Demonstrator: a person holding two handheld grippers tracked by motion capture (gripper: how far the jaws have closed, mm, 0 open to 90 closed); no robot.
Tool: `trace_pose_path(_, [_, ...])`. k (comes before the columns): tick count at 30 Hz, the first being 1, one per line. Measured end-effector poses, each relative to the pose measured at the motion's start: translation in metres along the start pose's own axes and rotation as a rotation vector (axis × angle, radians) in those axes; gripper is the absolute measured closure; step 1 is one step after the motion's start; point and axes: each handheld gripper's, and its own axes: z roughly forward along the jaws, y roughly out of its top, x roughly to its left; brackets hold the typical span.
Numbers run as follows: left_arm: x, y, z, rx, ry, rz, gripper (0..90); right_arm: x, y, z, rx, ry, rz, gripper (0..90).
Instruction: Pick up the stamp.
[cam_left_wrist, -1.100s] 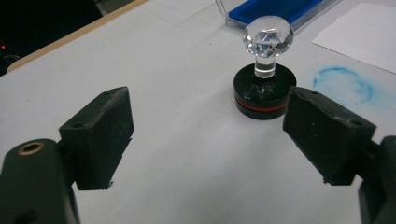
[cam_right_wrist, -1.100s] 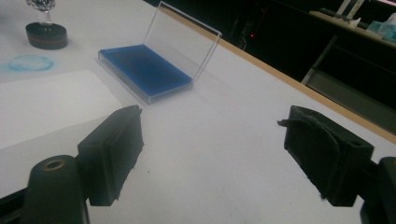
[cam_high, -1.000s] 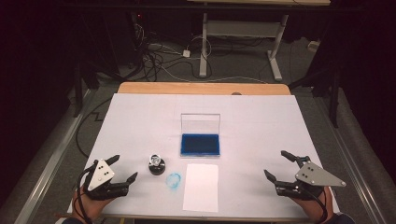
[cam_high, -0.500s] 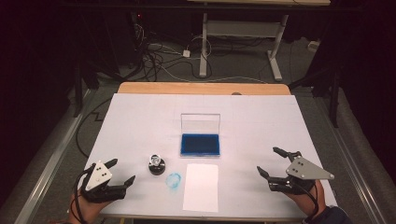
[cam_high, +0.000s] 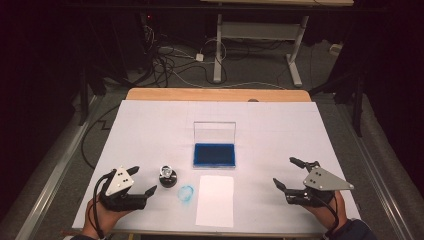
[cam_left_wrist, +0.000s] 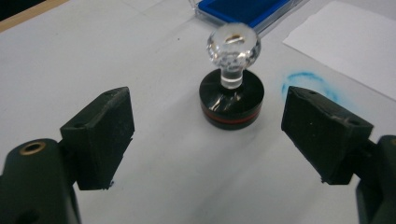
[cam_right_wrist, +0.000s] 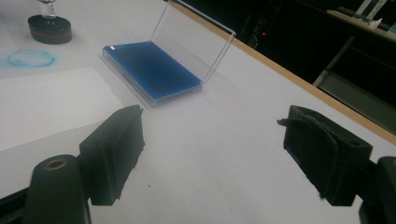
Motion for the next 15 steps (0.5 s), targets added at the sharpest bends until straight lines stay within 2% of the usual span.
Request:
trace_pose_path(1, [0.0, 0.0, 0.0, 0.0, 0.0, 0.0, 16.5, 0.0, 0.0, 0.0, 0.002, 0.0, -0.005, 20.2])
trace_pose_path(3, [0.001, 0.012, 0.004, 0.052, -0.003, 0.018, 17.2, 0.0, -0.001, 0.0, 0.005, -0.001, -0.006, 20.2])
trace_pose_path(6, [0.005, 0.026, 0.011, 0.125, -0.063, 0.009, 18.0, 0.001, -0.002, -0.002, 0.014, -0.003, -0.003, 20.4])
trace_pose_path(8, [0.004, 0.035, 0.016, 0.163, -0.053, 0.037, 18.5, 0.002, -0.002, -0.003, 0.017, -0.006, -0.004, 20.5])
trace_pose_path(9, [0.003, 0.039, 0.018, 0.18, -0.061, 0.048, 18.5, 0.002, -0.002, -0.003, 0.017, -0.006, -0.004, 20.5])
trace_pose_path(12, [0.003, 0.05, 0.024, 0.192, -0.071, 0.067, 18.6, 0.002, -0.003, -0.004, 0.021, -0.007, -0.005, 20.5])
trace_pose_path(15, [0.004, 0.056, 0.029, 0.2, -0.074, 0.067, 18.6, 0.001, -0.004, -0.005, 0.024, -0.006, -0.003, 20.6])
